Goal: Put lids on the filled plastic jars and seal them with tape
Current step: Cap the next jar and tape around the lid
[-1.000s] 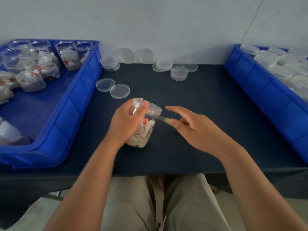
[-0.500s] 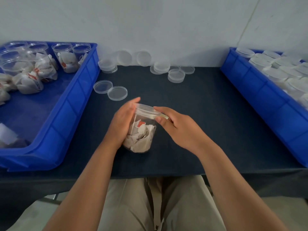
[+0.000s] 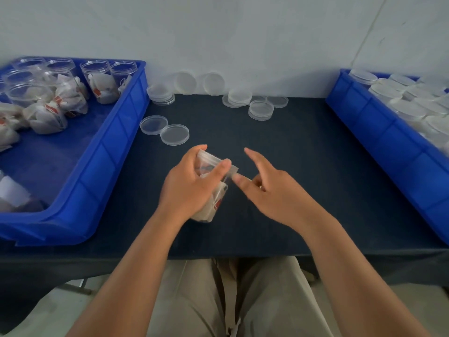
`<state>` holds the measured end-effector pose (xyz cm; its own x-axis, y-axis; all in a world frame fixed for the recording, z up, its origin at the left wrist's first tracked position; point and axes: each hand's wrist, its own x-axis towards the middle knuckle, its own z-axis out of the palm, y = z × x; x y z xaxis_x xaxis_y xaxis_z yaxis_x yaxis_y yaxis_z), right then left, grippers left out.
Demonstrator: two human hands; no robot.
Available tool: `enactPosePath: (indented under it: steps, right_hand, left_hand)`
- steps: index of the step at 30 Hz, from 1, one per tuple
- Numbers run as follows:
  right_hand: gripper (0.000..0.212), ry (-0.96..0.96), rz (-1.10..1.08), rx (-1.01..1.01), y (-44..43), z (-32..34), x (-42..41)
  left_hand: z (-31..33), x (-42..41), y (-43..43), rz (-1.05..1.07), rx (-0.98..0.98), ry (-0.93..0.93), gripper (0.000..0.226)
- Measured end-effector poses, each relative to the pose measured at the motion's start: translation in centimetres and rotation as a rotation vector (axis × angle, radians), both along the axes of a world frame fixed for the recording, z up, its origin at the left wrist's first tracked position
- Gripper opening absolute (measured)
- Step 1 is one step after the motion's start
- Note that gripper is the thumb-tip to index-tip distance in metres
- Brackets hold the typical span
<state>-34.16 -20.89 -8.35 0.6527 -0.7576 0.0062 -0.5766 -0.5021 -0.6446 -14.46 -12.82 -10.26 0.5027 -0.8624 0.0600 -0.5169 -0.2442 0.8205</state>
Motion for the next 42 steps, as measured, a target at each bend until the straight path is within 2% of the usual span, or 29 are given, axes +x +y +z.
enactPosePath:
  steps: [2,6,8,12,15,20,23,25,27,29,32,34,38,42]
  right_hand:
    - [0.065,-0.007,0.032,0.027,-0.4,0.1,-0.8]
    - [0.047,-0.049,0.083,-0.014,-0.6,-0.2,-1.4]
    - [0.045,-0.038,0.081,-0.025,-0.9,-0.3,-1.5]
    - [0.039,-0.051,0.075,-0.049,-1.1,-0.7,-1.0]
    - [0.037,-0.08,0.036,-0.072,-0.5,-1.2,-0.2]
    - [0.04,-0.106,-0.046,-0.149,0.7,-1.3,0.1]
    - [0.043,-0.041,-0.063,-0.225,1.4,-0.8,0.1]
    - [0.045,-0.038,-0.054,-0.267,1.9,-0.5,0.1]
    - [0.044,-0.052,-0.045,-0.293,2.3,-0.5,0.3]
    - [0.041,-0.088,-0.041,-0.234,2.3,-0.5,0.2]
    - [0.019,-0.151,0.008,-0.017,1.8,-0.5,-0.7]
    - [0.009,-0.126,0.059,0.019,1.4,-0.1,-1.2]
    - [0.022,-0.059,0.15,0.03,0.8,0.6,-1.7]
    - [0.025,-0.007,0.171,0.061,0.3,1.3,-1.8]
  left_hand:
    - [0.0,0.6,0.0,-0.024,-0.04,0.125,0.068]
    - [-0.8,1.6,0.4,-0.202,-0.127,0.471,0.055]
    - [-1.1,1.9,0.3,-0.265,-0.148,0.519,0.054]
    - [-1.3,2.8,0.2,-0.353,-0.118,0.502,0.052]
    - [-1.6,2.5,0.4,-0.309,-0.119,0.506,0.054]
    - [-0.7,2.0,1.2,-0.204,-0.141,0.25,0.061]
    - [0.7,1.7,1.6,-0.241,-0.044,0.139,0.057]
    - [1.1,0.5,1.5,-0.182,0.016,0.078,0.072]
    - [1.2,-0.9,1.2,-0.057,-0.016,0.042,0.083]
    - [0.9,-1.5,1.0,0.006,-0.096,0.098,0.077]
    - [0.6,-1.2,1.0,0.0,-0.14,0.121,0.071]
    - [0.7,-1.1,0.9,-0.025,-0.144,0.117,0.069]
    - [0.7,-0.9,0.8,-0.047,-0.165,0.136,0.07]
    - [0.6,-0.3,0.8,-0.042,-0.173,0.165,0.072]
